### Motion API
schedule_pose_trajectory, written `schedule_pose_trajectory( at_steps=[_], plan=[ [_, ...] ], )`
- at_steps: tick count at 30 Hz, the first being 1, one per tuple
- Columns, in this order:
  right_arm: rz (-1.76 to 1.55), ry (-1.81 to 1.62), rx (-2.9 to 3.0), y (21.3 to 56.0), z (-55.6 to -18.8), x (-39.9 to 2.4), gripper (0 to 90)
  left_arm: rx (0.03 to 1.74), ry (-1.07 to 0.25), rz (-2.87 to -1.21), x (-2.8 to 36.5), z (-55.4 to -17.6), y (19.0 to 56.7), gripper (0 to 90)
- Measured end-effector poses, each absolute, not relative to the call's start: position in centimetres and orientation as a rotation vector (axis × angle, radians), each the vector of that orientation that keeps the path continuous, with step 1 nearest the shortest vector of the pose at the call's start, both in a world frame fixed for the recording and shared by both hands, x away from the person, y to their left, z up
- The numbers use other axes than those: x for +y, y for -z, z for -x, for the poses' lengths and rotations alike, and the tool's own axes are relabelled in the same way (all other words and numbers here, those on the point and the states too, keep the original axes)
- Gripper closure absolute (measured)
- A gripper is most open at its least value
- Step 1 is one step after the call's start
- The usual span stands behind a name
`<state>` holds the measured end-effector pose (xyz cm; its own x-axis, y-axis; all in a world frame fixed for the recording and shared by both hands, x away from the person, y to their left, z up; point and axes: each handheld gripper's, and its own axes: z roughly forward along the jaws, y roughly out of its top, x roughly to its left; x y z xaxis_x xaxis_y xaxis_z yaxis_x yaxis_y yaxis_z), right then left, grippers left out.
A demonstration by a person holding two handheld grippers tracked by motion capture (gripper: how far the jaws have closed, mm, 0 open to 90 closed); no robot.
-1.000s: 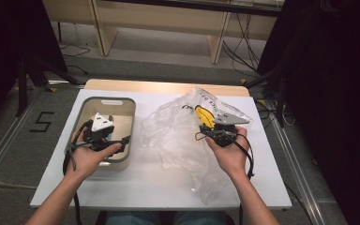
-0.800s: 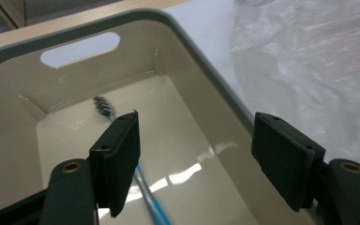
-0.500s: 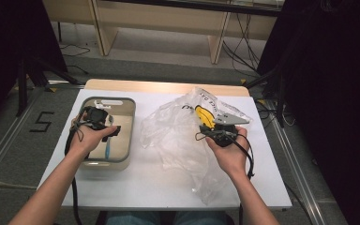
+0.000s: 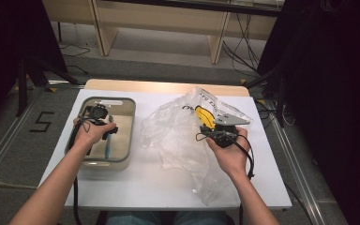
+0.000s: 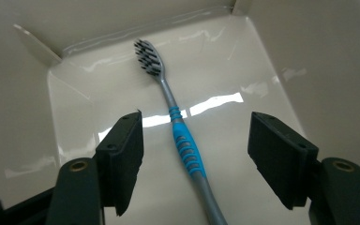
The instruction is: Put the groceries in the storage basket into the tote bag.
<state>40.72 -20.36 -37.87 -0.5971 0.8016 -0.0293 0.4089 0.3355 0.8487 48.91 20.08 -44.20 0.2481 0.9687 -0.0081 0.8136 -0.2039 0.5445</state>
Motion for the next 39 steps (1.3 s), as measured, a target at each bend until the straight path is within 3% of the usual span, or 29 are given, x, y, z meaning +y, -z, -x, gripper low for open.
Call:
schedule_pose_trajectory(
  at_steps=[15, 39],
  plan=[
    [-1.061, -1.180, 2.156, 37.9, -40.7, -20.4, 90.0, 1.682, -0.407, -2.104, 20.1, -49.9, 45.5, 36.1],
    [-1.062, -1.175, 2.157, 37.9, -40.6, -20.4, 90.0, 1.720, -0.383, -2.149, 19.8, -50.3, 46.3, 52.7]
  ],
)
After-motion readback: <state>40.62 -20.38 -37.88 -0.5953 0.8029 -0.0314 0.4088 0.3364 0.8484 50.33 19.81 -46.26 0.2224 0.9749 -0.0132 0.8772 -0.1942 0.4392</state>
